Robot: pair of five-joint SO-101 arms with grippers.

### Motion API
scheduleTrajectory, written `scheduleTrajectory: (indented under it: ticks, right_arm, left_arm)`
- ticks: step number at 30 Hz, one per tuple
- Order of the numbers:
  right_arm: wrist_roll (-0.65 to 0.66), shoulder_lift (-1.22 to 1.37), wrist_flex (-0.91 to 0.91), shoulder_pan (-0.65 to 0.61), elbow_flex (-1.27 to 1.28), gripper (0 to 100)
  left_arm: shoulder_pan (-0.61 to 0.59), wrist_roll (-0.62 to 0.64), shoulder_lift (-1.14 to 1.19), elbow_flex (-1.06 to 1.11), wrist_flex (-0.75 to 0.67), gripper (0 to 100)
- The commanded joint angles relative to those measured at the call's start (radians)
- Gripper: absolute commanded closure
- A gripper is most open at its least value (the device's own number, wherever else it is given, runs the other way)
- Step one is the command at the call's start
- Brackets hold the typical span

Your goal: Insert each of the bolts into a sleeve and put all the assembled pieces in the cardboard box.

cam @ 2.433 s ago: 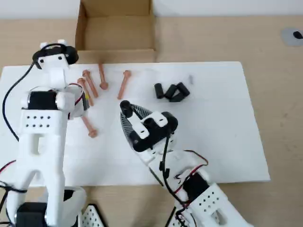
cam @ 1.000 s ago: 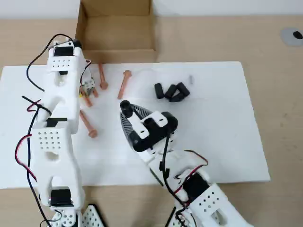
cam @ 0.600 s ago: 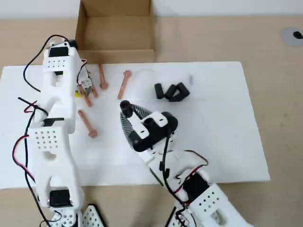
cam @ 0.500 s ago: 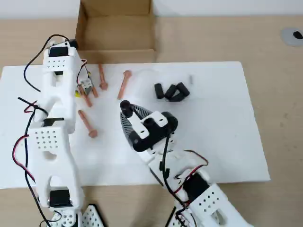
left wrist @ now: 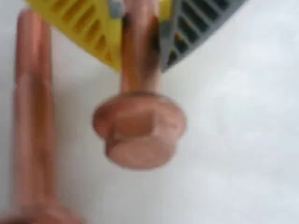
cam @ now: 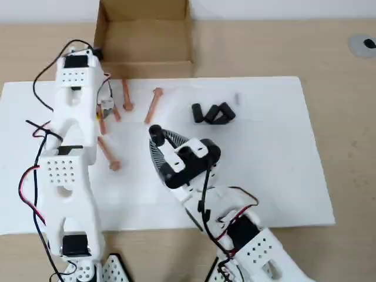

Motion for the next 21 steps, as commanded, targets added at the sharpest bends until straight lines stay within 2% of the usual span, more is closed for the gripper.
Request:
scheduleTrajectory:
  ticks: [1,4,7,14,17,21]
  right_arm:
    - [0.006,-0.021,-0.02,-0.002,-0.053,98.9]
    - [0.006,-0.021,-0.02,-0.002,-0.053,98.9]
    - [0.006,-0.021,-0.02,-0.002,-0.053,98.9]
    - [0.005,-0.021,-0.02,-0.002,-0.053,98.9]
    - [0.002,-0.021,-0.02,-0.004,-0.053,98.9]
    - [0.003,-0.021,-0.02,-0.008,-0.053,98.9]
  left_arm:
    - [0.061,-0.04,-0.213,-0.132,0.089,99]
    - [0.089,-0.064,-0.363,-0.169,0.153,99]
    - [0.101,-0.068,-0.57,-0.127,0.153,99]
    - [0.255,-0.068,-1.135,0.224,0.14,99]
    - [0.305,-0.068,-1.353,0.485,0.015,99]
    - [0.305,-0.069,-1.65,0.962,-0.315,99]
